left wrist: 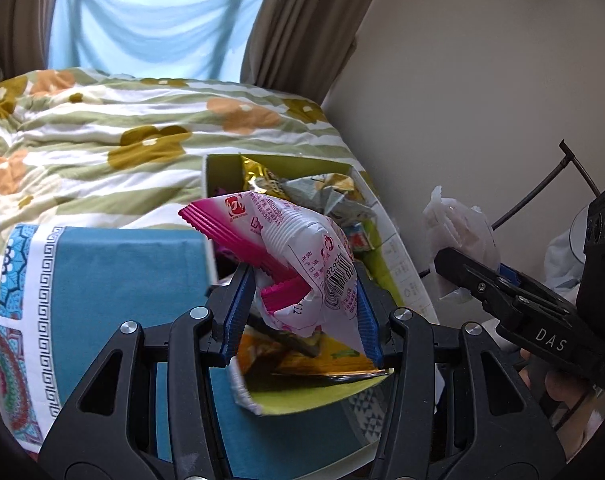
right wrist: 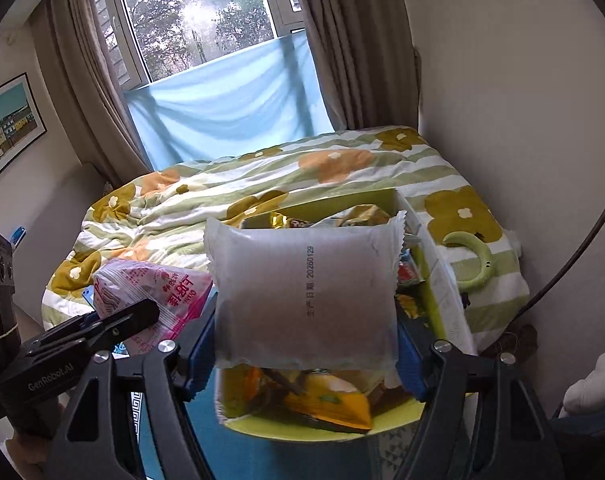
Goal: Organize snacks
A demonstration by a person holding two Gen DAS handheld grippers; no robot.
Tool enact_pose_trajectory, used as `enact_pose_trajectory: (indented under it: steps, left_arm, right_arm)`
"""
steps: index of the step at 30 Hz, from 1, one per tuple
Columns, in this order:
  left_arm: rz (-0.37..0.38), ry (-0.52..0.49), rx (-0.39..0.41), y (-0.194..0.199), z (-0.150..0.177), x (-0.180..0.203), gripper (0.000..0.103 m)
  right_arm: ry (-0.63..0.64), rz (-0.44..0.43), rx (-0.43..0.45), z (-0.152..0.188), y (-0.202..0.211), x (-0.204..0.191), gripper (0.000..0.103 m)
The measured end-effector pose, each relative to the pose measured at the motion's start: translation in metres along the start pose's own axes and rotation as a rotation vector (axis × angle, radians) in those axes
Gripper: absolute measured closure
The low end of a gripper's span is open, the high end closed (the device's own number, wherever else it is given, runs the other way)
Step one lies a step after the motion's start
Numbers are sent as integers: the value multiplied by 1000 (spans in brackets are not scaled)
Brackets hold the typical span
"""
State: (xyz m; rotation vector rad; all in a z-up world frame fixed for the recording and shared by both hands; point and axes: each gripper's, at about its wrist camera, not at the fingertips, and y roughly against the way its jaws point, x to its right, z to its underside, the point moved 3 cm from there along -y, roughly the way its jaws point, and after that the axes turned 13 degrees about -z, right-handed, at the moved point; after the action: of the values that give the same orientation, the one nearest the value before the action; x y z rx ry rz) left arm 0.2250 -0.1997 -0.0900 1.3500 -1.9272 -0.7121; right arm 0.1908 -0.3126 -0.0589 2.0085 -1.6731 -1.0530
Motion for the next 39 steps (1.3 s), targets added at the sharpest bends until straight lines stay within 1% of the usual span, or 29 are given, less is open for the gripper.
enact_pose_trajectory:
  steps: [3, 4, 6, 8, 9, 15, 19, 22, 25, 30, 33, 34, 35, 36, 38, 39]
  left_arm:
    - [3, 4, -28, -18, 3, 33, 58]
    - [0, 11, -45, -23, 3, 41, 54]
    - [-15, 27, -55, -28, 6, 51, 32]
    - [-83, 45, -36, -26, 10, 50, 2]
    - [-98, 55, -24, -24, 14, 48, 0]
    - [-191, 79, -16, -10, 32, 22, 0]
    - [-240, 82, -23, -6, 36, 2, 0]
    - [-270, 96, -28, -3, 39, -4, 0]
    - [-312, 102, -35, 0, 39, -10, 0]
    - [-392, 96, -48, 8, 45, -19, 0]
    - [-386, 94, -73, 6, 53, -26, 0]
    - [-394, 92, -81, 5, 56, -27, 0]
    - [-400, 90, -92, 4, 60, -29, 0]
    - [-402, 88, -104, 4, 64, -30, 0]
    - [-402, 86, -113, 6, 71, -34, 0]
    - [-402, 84, -113, 8, 74, -35, 0]
  right_arm:
    - [-5, -11, -16, -3, 6, 30, 33]
    - [-6, -15, -24, -4, 7, 39, 33]
    - [-9, -23, -39, -6, 8, 53, 33]
    - [-3, -34, -52, -9, 9, 63, 33]
    - [3, -40, -56, -11, 8, 67, 33]
    - [12, -96, -71, -11, 1, 81, 33]
    - [13, -122, -75, -8, 0, 86, 33]
    - [8, -136, -81, -14, 0, 92, 33]
    - [33, -135, -107, -26, -6, 95, 33]
    - [17, -156, -179, -37, -33, 103, 31]
    - [3, -179, -234, -33, -51, 105, 30]
    - [-5, -182, -253, -30, -56, 106, 29]
    - [-14, -179, -259, -27, -59, 108, 26]
    - [-29, -177, -250, -24, -60, 110, 24]
    - [-67, -180, -220, -18, -56, 115, 12]
    - [-80, -176, -210, -15, -52, 116, 11]
